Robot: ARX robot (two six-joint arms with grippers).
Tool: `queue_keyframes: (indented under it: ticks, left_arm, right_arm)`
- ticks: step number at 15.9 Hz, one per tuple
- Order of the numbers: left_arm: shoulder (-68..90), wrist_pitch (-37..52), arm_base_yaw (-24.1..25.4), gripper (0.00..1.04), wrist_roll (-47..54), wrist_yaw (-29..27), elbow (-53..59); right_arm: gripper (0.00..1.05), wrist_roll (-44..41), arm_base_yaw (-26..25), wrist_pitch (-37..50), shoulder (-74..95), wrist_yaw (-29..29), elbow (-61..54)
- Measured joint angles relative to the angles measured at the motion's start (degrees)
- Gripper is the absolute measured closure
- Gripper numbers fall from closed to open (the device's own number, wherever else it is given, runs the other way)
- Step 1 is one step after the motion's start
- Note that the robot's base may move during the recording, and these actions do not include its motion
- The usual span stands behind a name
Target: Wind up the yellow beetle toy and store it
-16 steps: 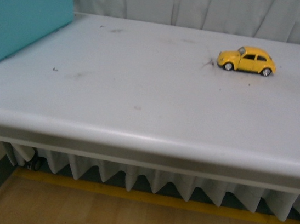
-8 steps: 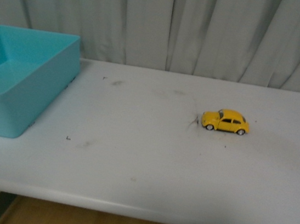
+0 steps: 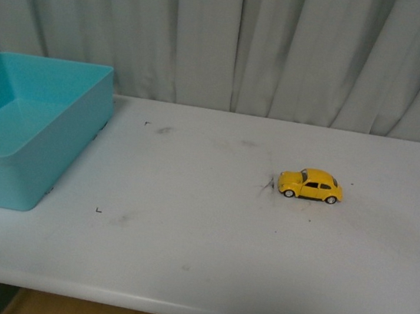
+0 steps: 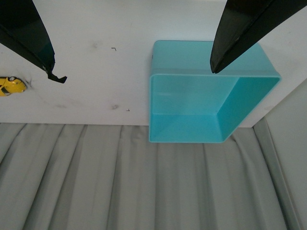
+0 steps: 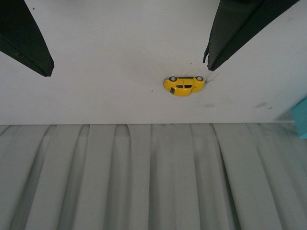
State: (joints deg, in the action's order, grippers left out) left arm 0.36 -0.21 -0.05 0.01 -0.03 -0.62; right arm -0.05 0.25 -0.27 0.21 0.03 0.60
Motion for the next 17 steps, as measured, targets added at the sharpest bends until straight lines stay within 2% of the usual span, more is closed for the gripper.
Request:
queue_keyframes:
  ticks: [17]
  left_arm:
    - [0.0, 0.0, 0.0, 0.07, 0.0, 0.0, 0.0]
  right_arm:
    - [0.06, 0.0, 0.0, 0.0, 0.0, 0.0, 0.0]
